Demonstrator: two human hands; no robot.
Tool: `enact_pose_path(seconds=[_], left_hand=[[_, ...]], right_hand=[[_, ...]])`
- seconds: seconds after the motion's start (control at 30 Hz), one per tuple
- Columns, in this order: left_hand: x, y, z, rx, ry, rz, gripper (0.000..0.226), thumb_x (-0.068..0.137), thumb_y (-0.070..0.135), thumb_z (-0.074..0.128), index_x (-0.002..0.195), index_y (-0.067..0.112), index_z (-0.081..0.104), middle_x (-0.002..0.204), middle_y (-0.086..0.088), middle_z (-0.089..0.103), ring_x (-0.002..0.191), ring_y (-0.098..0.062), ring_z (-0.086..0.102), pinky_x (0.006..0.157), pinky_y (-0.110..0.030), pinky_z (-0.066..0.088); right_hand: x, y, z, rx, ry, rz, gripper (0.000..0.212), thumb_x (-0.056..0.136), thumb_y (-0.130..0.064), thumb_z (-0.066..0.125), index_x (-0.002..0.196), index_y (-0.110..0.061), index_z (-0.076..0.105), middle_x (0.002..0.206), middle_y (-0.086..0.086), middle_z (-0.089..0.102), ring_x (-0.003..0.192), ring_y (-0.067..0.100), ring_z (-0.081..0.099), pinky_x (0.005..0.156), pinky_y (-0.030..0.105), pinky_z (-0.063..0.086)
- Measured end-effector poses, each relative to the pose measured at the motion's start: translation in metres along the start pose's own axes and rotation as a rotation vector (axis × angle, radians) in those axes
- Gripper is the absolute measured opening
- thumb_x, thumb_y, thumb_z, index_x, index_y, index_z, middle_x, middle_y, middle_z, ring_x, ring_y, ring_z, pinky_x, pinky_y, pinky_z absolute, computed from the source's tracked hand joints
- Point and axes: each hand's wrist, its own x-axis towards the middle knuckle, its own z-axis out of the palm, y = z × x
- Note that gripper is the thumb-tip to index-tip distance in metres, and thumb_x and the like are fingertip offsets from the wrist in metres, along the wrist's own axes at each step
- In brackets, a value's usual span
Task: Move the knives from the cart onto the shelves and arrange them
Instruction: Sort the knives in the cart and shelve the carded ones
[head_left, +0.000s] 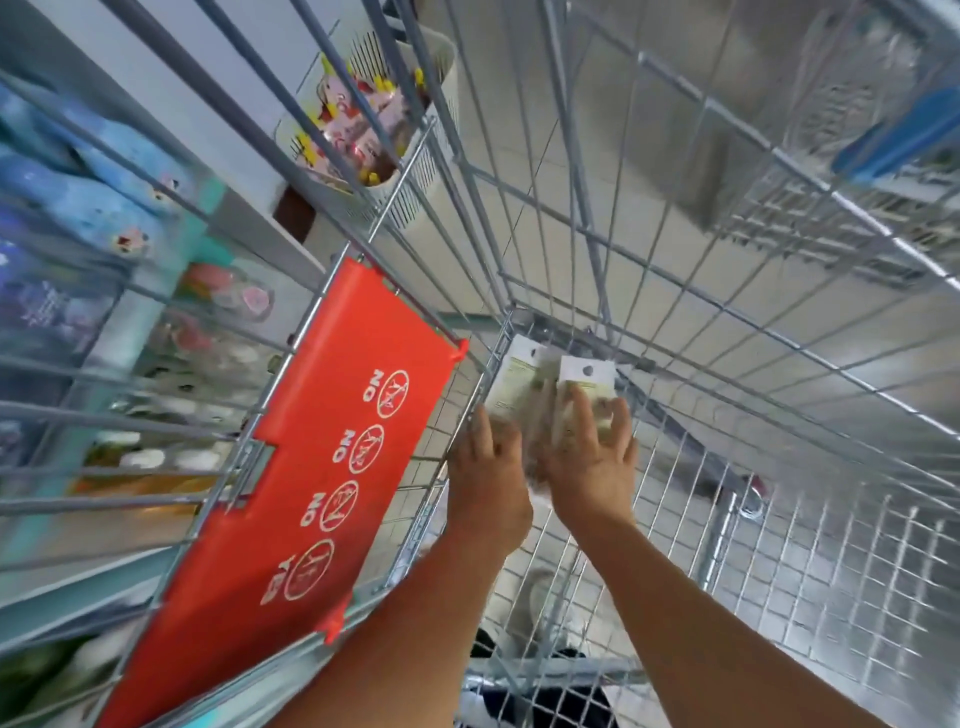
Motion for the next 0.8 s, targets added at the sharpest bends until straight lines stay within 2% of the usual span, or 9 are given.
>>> enact_pose_path(seconds=[0.13,0.23,0.3,0.4,0.47,0.53,0.6,0.7,0.8], left_hand=[[0.009,0.007,0.002,-0.083,0.072,-0.027,0.068,0.087,0.025,0.057,0.146,0.022,0.024,0.156,-0.016,0.006,0.142,-0.033,0.015,0.114,-0.040,0.018],[0.012,0.011,0.004,-0.192,0.199,-0.046,0.072,0.086,0.023,0.060,0.147,0.014,0.024,0.148,-0.015,0.030,0.135,-0.033,0.032,0.109,-0.041,0.029],[0.014,0.010,0.004,-0.233,0.229,-0.112,0.071,0.085,0.018,0.060,0.146,0.010,0.026,0.138,-0.013,0.045,0.125,-0.032,0.042,0.103,-0.042,0.036],[0.019,0.008,0.006,-0.299,0.154,-0.175,0.040,0.083,0.022,0.061,0.120,0.008,0.053,0.113,-0.013,0.060,0.107,-0.033,0.054,0.090,-0.041,0.043],[0.015,0.011,0.007,-0.476,0.107,-0.185,0.023,0.084,0.023,0.060,0.103,0.009,0.060,0.100,-0.011,0.063,0.094,-0.031,0.060,0.077,-0.037,0.047],[0.006,0.015,0.006,-0.591,0.073,-0.224,0.019,0.088,0.022,0.057,0.105,0.014,0.058,0.100,-0.006,0.064,0.091,-0.026,0.061,0.069,-0.029,0.043],[-0.001,0.017,0.006,-0.625,0.070,-0.261,0.020,0.092,0.019,0.053,0.111,0.017,0.057,0.103,-0.002,0.064,0.091,-0.023,0.060,0.067,-0.024,0.037],[-0.012,0.017,0.003,-0.672,0.060,-0.323,0.022,0.097,0.025,0.049,0.116,0.017,0.056,0.103,-0.002,0.064,0.081,-0.017,0.054,0.064,-0.023,0.037],[-0.022,0.020,0.006,-0.733,0.048,-0.352,0.020,0.097,0.029,0.049,0.111,0.017,0.056,0.093,0.002,0.061,0.076,-0.016,0.054,0.053,-0.024,0.036]], right_hand=[[-0.006,-0.002,0.002,0.250,0.047,0.005,0.058,0.093,-0.024,0.051,0.143,-0.040,0.028,0.148,0.009,0.023,0.123,0.029,0.043,0.096,0.035,0.043],[-0.009,-0.003,0.001,0.344,0.041,0.051,0.068,0.090,-0.014,0.056,0.148,-0.032,0.024,0.145,0.009,0.033,0.118,0.028,0.048,0.089,0.028,0.038],[-0.009,-0.006,0.001,0.372,-0.002,0.101,0.076,0.087,-0.011,0.055,0.149,-0.032,0.016,0.139,0.009,0.037,0.095,0.025,0.051,0.077,0.027,0.038],[-0.009,-0.008,0.003,0.415,-0.002,0.111,0.080,0.082,-0.008,0.054,0.148,-0.030,0.015,0.122,0.012,0.053,0.082,0.023,0.054,0.068,0.027,0.039],[-0.007,-0.009,0.003,0.436,0.032,0.150,0.077,0.083,-0.010,0.055,0.148,-0.025,0.017,0.121,0.014,0.055,0.100,0.030,0.056,0.077,0.032,0.045],[-0.009,-0.009,0.004,0.427,0.030,0.179,0.073,0.085,-0.010,0.057,0.147,-0.023,0.022,0.133,0.011,0.046,0.119,0.032,0.046,0.097,0.044,0.045],[-0.013,-0.009,0.004,0.404,0.031,0.173,0.065,0.082,-0.009,0.056,0.140,-0.026,0.030,0.134,0.009,0.043,0.118,0.032,0.045,0.097,0.050,0.045],[-0.018,-0.005,0.001,0.353,0.006,0.119,0.047,0.078,-0.004,0.049,0.113,-0.034,0.036,0.113,0.002,0.059,0.104,0.026,0.056,0.099,0.047,0.043],[-0.021,0.001,-0.001,0.326,-0.060,0.086,0.055,0.081,-0.007,0.047,0.126,-0.035,0.034,0.109,0.001,0.065,0.103,0.023,0.060,0.103,0.043,0.039]])
